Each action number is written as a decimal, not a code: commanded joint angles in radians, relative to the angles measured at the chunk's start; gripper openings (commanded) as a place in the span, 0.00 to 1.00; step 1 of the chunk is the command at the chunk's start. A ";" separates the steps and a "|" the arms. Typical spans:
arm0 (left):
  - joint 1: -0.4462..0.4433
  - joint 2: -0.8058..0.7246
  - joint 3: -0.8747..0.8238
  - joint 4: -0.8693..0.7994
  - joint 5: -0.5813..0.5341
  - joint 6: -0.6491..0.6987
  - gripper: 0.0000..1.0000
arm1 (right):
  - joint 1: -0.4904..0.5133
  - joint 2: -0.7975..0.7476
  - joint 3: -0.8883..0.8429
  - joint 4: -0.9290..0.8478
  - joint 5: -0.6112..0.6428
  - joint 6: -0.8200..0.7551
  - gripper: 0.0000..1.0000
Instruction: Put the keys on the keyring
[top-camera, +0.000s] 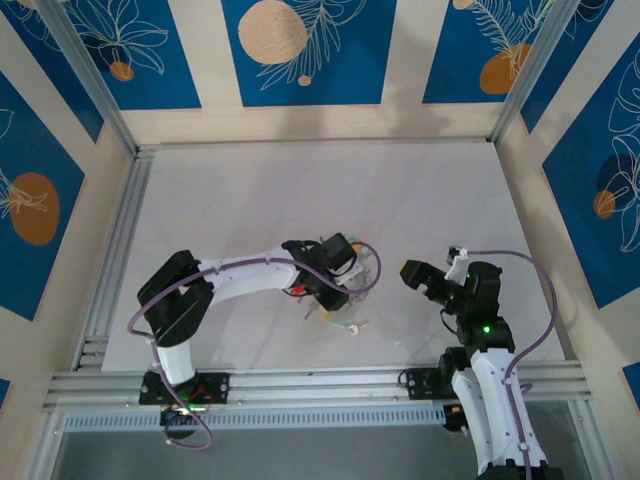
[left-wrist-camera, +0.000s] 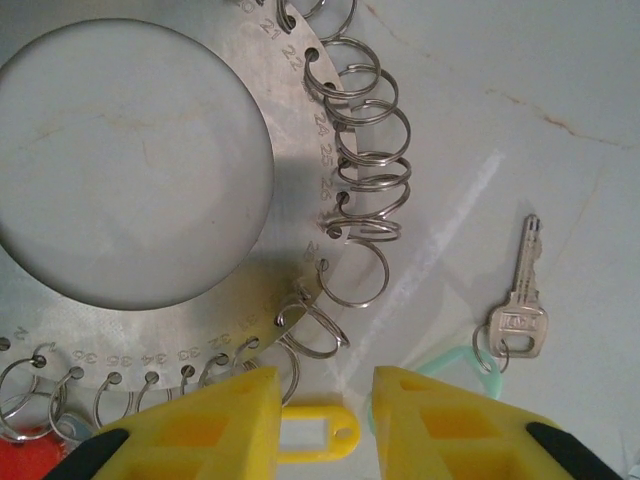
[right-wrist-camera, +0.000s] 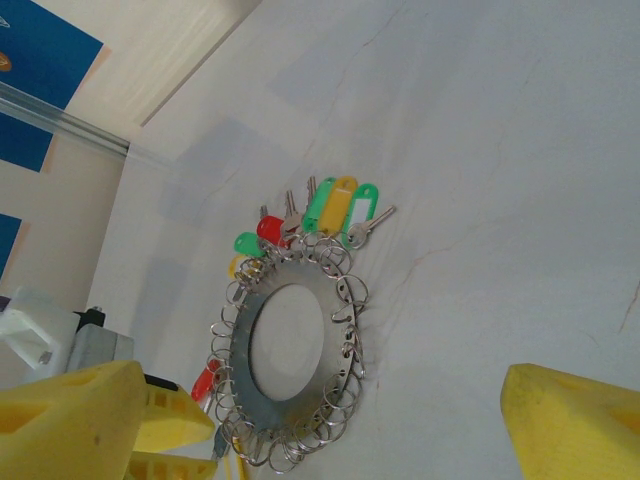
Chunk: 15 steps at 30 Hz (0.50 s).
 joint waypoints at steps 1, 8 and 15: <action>-0.009 0.033 0.007 0.008 -0.002 -0.021 0.30 | -0.001 -0.002 -0.013 0.016 -0.005 -0.015 0.92; -0.010 0.059 0.026 0.016 0.008 -0.073 0.38 | -0.001 -0.003 -0.013 0.018 -0.003 -0.015 0.92; -0.018 0.083 0.059 0.009 0.010 -0.111 0.32 | 0.000 -0.002 -0.013 0.017 -0.005 -0.015 0.92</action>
